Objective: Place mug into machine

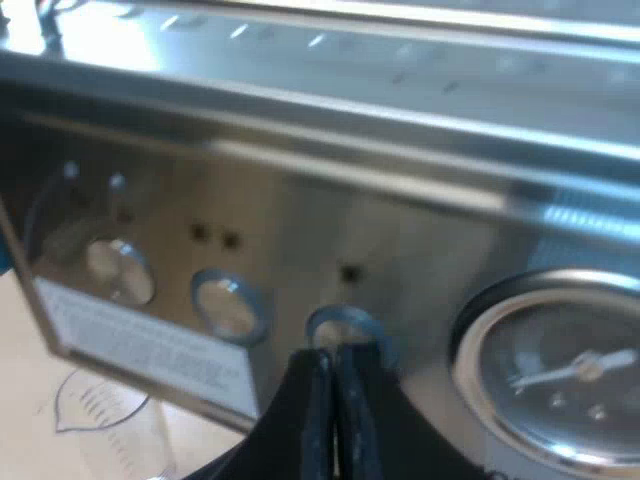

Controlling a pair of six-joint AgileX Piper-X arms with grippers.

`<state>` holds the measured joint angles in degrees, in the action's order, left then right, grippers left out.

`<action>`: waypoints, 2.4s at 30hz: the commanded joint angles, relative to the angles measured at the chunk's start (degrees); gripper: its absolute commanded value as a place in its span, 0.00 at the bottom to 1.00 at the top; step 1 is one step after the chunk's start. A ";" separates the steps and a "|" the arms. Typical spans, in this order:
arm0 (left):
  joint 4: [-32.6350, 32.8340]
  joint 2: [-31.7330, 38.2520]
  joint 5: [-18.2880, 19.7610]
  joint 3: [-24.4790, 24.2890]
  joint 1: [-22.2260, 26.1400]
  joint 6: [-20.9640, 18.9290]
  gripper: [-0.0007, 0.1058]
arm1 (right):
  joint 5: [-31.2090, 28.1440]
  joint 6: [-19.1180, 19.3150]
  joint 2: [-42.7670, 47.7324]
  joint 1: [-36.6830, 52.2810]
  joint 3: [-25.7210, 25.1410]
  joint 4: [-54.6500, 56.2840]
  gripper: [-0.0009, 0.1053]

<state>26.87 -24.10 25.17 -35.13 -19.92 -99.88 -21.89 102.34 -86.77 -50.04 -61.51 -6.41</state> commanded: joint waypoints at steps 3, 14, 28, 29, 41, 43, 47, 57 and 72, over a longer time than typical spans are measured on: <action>-0.67 0.08 0.31 -0.41 -0.05 -0.19 0.74 | 1.82 0.32 -0.30 1.23 -0.68 -0.93 0.01; -0.67 0.08 0.31 -0.41 -0.05 -0.19 0.74 | -0.63 0.32 -1.27 1.39 -0.81 -1.57 0.01; -0.67 0.08 0.48 -0.51 -0.05 -0.19 0.74 | -2.64 -1.21 6.98 -1.47 -0.81 9.12 0.36; -0.67 0.08 0.79 -0.66 -0.05 -0.19 0.74 | -2.64 -1.47 7.66 -1.47 -0.81 10.17 0.44; 1.95 0.55 4.10 -11.39 -0.05 -0.19 0.74 | -2.27 -1.79 21.64 -1.47 -0.81 26.37 0.73; 1.83 0.66 4.10 -12.97 -0.05 0.12 0.74 | -2.27 -1.81 24.41 -1.47 -0.81 27.53 0.73; 1.45 -0.09 -1.71 -15.24 -0.05 0.29 0.74 | -4.09 1.10 29.94 -1.47 -0.81 29.04 0.73; 1.29 -7.24 -4.10 -17.93 0.19 0.57 0.74 | -0.25 4.43 38.02 10.98 -0.81 36.44 0.73; 9.01 -8.63 -1.23 -20.05 22.44 1.04 0.74 | 15.47 4.67 45.02 43.11 -0.81 50.75 0.73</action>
<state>34.66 -33.49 24.37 -54.66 2.21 -98.81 -6.98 106.06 -42.68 -7.73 -61.72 43.92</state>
